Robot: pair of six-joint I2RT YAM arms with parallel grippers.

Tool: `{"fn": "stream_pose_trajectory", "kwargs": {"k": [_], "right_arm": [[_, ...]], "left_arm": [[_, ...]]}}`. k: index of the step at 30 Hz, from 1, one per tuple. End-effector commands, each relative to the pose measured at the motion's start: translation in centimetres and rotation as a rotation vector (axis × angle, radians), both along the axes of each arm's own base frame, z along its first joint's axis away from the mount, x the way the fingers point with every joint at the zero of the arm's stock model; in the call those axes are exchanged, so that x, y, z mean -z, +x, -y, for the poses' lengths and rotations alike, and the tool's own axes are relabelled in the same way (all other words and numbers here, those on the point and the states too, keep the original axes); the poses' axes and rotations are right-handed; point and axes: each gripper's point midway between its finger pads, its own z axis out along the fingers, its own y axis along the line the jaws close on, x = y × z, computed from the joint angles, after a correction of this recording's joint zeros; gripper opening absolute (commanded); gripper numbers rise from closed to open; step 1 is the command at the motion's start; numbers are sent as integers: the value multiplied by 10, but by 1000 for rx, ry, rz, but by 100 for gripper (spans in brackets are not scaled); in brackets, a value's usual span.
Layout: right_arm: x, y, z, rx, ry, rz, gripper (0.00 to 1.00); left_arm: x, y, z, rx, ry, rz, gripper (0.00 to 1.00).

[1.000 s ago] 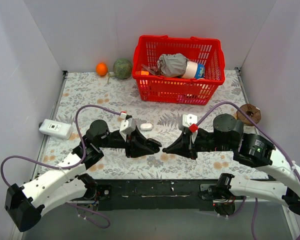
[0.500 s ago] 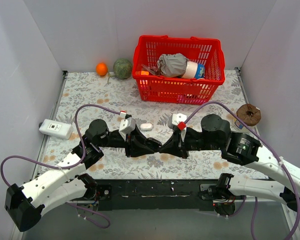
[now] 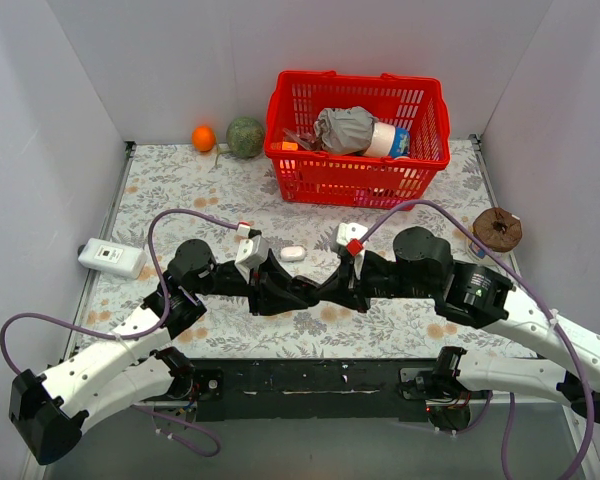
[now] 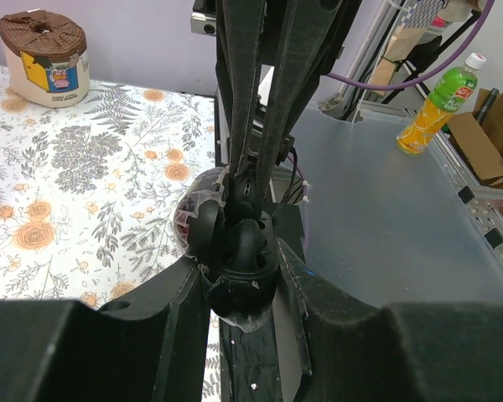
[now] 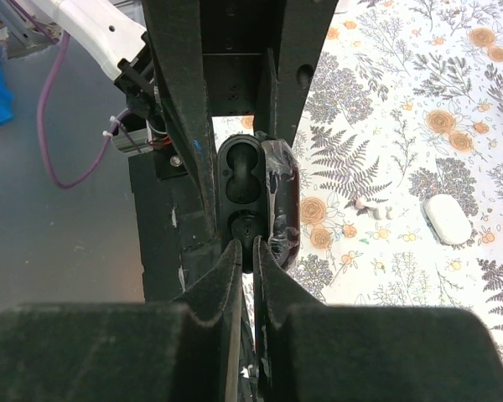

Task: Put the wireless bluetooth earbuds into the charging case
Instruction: Place the earbud in the charging case.

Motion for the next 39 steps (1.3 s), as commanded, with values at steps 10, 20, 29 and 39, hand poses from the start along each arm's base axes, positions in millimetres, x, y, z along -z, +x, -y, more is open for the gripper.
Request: {"fn": "stream_pose_trajectory", "kwargs": {"k": [10, 20, 29, 39], "right_arm": [[2, -5, -9, -47, -3, 4, 1], [0, 3, -4, 2, -19, 16, 18], [-6, 8, -3, 30, -15, 28, 37], [-59, 12, 13, 93, 109, 92, 48]], "left_arm": [[-13, -4, -3, 4, -42, 37, 0], [-13, -4, -2, 3, -47, 33, 0], [-11, -4, -3, -3, -48, 31, 0], [-6, -2, -5, -23, -41, 29, 0]]}}
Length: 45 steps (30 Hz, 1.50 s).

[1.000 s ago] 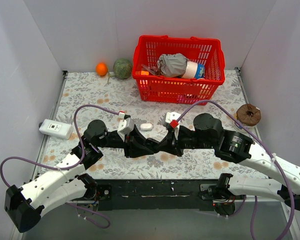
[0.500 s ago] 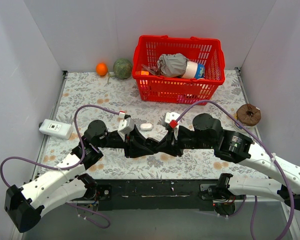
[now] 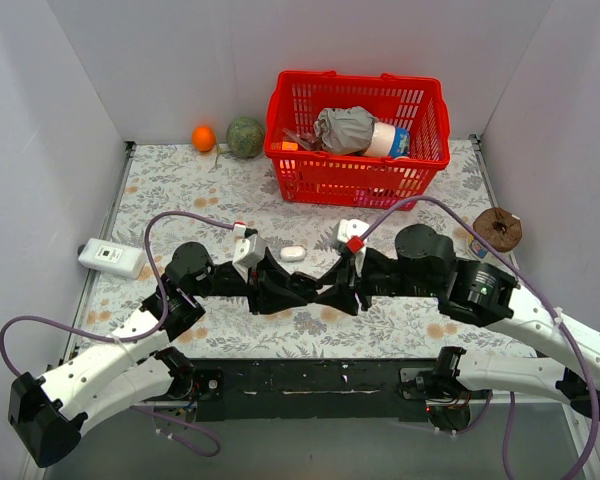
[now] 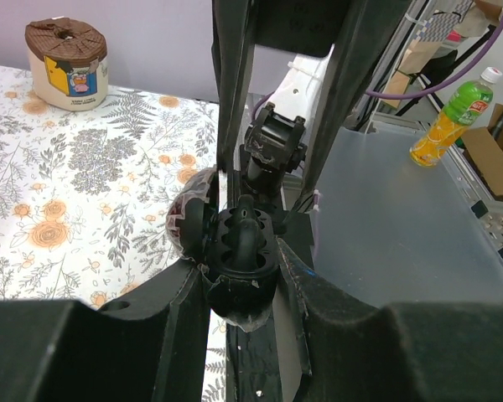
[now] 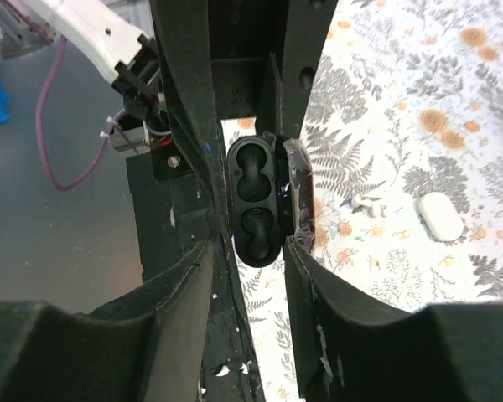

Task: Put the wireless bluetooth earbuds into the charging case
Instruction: Place the earbud in the charging case, then close the charging case.

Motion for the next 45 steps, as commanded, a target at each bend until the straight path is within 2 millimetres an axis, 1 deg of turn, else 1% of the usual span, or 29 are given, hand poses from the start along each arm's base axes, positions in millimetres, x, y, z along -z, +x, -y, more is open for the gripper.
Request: {"fn": "stream_pose_trajectory", "kwargs": {"k": [1, 2, 3, 5, 6, 7, 9, 12, 14, 18, 21, 25, 26, 29, 38, 39, 44, 45], "right_arm": [[-67, 12, 19, 107, 163, 108, 49], [-72, 16, 22, 140, 178, 116, 49], [-73, 28, 28, 216, 177, 123, 49], [-73, 42, 35, 318, 186, 116, 46], [-67, 53, 40, 395, 172, 117, 45], [-64, 58, 42, 429, 164, 112, 42], [-54, 69, 45, 505, 143, 94, 40], [-43, 75, 41, 531, 110, 78, 39], [-32, 76, 33, 519, 81, 68, 39], [-20, 74, 13, 466, 46, 39, 40], [-18, 69, 1, 411, 40, 23, 39], [-17, 63, -7, 363, 41, 11, 39], [-17, 59, -10, 335, 44, 5, 39], [-18, 50, -15, 276, 50, -6, 39], [-13, 44, -16, 239, 37, -13, 39], [-12, 40, -18, 213, 38, -21, 39], [-8, 33, -19, 179, 36, -31, 39], [-10, 32, -19, 174, 45, -28, 38]], "left_arm": [[-6, -6, -4, 10, -26, 36, 0], [-6, -5, -4, 6, -25, 35, 0], [-6, -5, -5, 3, -26, 36, 0], [-6, -4, -5, -5, -27, 37, 0], [-6, -3, -5, -11, -27, 37, 0], [-7, -3, -5, -14, -28, 36, 0], [-6, -3, -6, -20, -28, 34, 0], [-6, -3, -7, -25, -29, 35, 0], [-7, -3, -7, -28, -29, 35, 0], [-8, -4, -8, -28, -30, 35, 0], [-7, -4, -8, -28, -30, 33, 0], [-9, -4, -8, -28, -34, 36, 0], [-9, -4, -8, -31, -33, 35, 0], [-9, -4, -8, -32, -35, 36, 0], [-8, -1, -8, -46, -33, 39, 0], [-7, -1, -8, -48, -32, 39, 0], [-6, 2, -7, -56, -28, 36, 0], [-6, 2, -7, -57, -28, 37, 0]]}}
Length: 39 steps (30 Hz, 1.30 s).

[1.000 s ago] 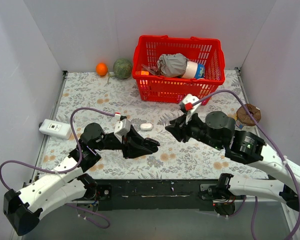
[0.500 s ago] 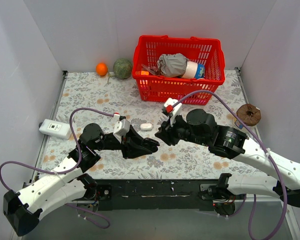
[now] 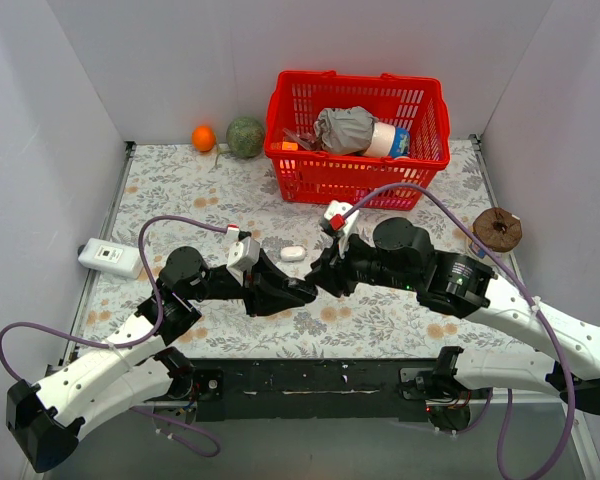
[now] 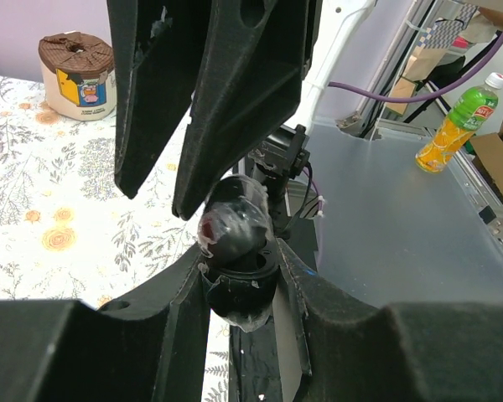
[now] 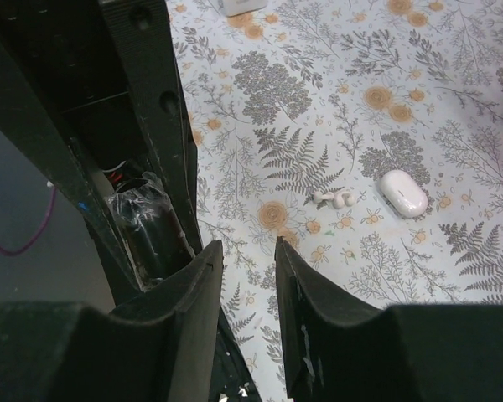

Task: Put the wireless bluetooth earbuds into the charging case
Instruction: Close the charging case, then place the charging case at the center of the board.

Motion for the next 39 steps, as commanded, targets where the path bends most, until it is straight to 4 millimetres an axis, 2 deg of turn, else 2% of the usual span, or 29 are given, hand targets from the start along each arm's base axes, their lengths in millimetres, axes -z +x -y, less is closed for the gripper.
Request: {"fn": "stream_pose_trajectory", "kwargs": {"k": [1, 7, 9, 10, 11, 12, 14, 15, 16, 17, 18, 19, 20, 21, 22, 23, 24, 25, 26, 27, 29, 36, 39], "right_arm": [[-13, -9, -5, -55, 63, 21, 39], [-9, -12, -4, -73, 53, 14, 39], [-6, -2, 3, 9, 43, 13, 40], [-5, 10, 10, 89, 40, 23, 41], [-3, 33, 26, 260, 30, 29, 42], [0, 41, 38, 336, 29, 33, 44], [6, 57, 57, 454, 38, 21, 44], [13, 59, 62, 470, 42, 13, 44], [18, 62, 67, 482, 44, -2, 45], [24, 64, 69, 490, 38, -16, 45], [31, 64, 69, 495, 29, -33, 45], [46, 66, 71, 505, -2, -46, 45], [52, 66, 72, 510, -11, -50, 44], [61, 67, 73, 517, -23, -55, 43], [74, 67, 74, 522, -36, -62, 43], [81, 68, 74, 525, -42, -69, 43], [86, 66, 73, 523, -43, -82, 42], [90, 65, 70, 511, -40, -94, 41], [98, 63, 70, 506, -48, -105, 41], [101, 62, 69, 499, -48, -111, 41], [106, 59, 66, 485, -31, -125, 41], [110, 57, 60, 456, -22, -135, 41], [110, 57, 58, 446, -26, -132, 41]], "left_arm": [[0, 3, -1, -22, -2, 12, 0], [1, 6, 0, -35, -2, 13, 0], [1, 9, 0, -50, -2, 12, 0], [3, 13, 0, -76, 7, 1, 0], [5, 19, -1, -108, 16, -11, 0], [6, 38, -3, -219, 25, -28, 0], [21, 61, -9, -363, 81, -94, 0], [31, 89, -18, -524, 107, -134, 0], [42, 100, -23, -585, 146, -184, 0], [46, 110, -27, -637, 161, -212, 0], [55, 126, -38, -705, 187, -250, 4], [66, 137, -40, -735, 225, -298, 6], [70, 145, -44, -760, 227, -349, 6], [76, 164, -58, -818, 233, -389, 2], [89, 171, -58, -802, 259, -451, 0], [94, 181, -63, -819, 255, -515, 0], [99, 198, -80, -861, 244, -569, 0], [103, 201, -81, -829, 237, -616, 0], [121, 209, -84, -822, 258, -685, 0], [125, 219, -95, -844, 238, -725, 0], [141, 230, -97, -844, 256, -759, 0], [174, 273, -106, -884, 314, -816, 0], [199, 277, -111, -907, 378, -868, 0]]}}
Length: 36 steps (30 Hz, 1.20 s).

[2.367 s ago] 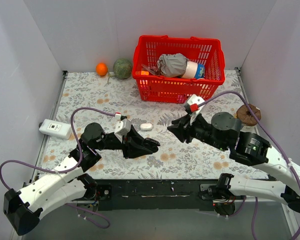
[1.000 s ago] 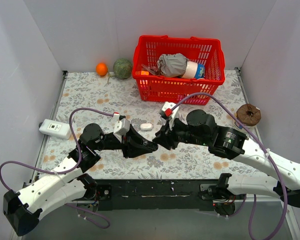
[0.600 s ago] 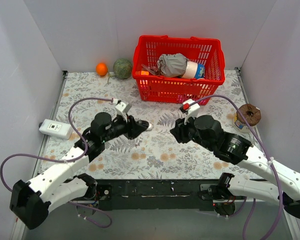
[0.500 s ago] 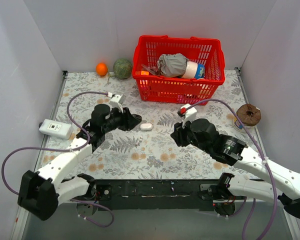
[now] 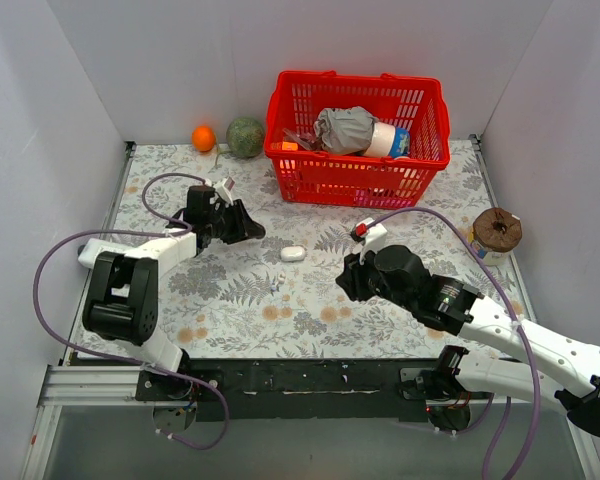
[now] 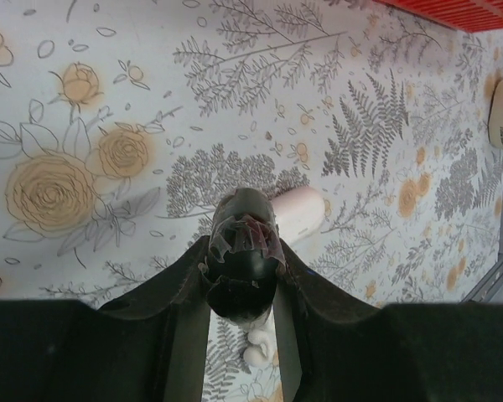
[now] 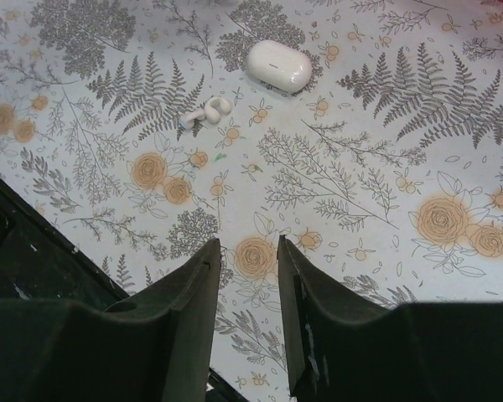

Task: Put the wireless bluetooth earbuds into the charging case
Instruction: Place the charging case at the center of the board.

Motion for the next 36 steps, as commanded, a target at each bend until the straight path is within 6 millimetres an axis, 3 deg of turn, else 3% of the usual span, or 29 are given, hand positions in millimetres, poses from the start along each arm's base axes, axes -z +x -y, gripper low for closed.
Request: {"fn": "stream_pose_trajectory", "kwargs": {"k": [1, 7, 10, 19, 20, 21, 23, 27, 28, 30, 31, 33, 35, 36], "right_arm": [[-16, 5, -10, -8, 63, 34, 41], [-14, 7, -9, -6, 46, 34, 41], [-14, 6, -10, -8, 48, 31, 41], [-10, 6, -12, -15, 44, 21, 41], [-9, 6, -12, -15, 43, 20, 41], [-10, 6, -12, -15, 45, 22, 41], [-10, 6, -12, -12, 43, 22, 40], [-8, 7, -10, -8, 33, 27, 40], [-7, 8, -10, -9, 30, 28, 40], [-6, 9, -9, -7, 21, 36, 40], [-5, 9, -9, -5, 16, 39, 40], [-4, 11, -7, 5, 10, 48, 40], [-2, 15, -5, 27, 1, 57, 41], [-2, 16, -4, 34, 1, 62, 41]], "left_arm": [[0, 20, -4, -1, 18, 7, 0], [40, 23, -17, -39, 88, -93, 0], [48, 21, -21, -54, 109, -111, 5], [64, 10, -43, -144, 206, -150, 46], [64, 12, -49, -170, 232, -144, 75], [61, 12, -52, -183, 247, -142, 98], [58, 16, -68, -234, 314, -131, 98], [34, 14, -91, -333, 373, -93, 98], [14, 15, -93, -352, 365, -46, 98], [-4, 15, -104, -414, 386, -6, 98], [-28, 16, -104, -433, 363, 56, 98], [-51, 19, -104, -480, 306, 107, 98], [-65, 18, -106, -589, 226, 66, 98], [-60, 13, -100, -566, 206, 30, 98]]}}
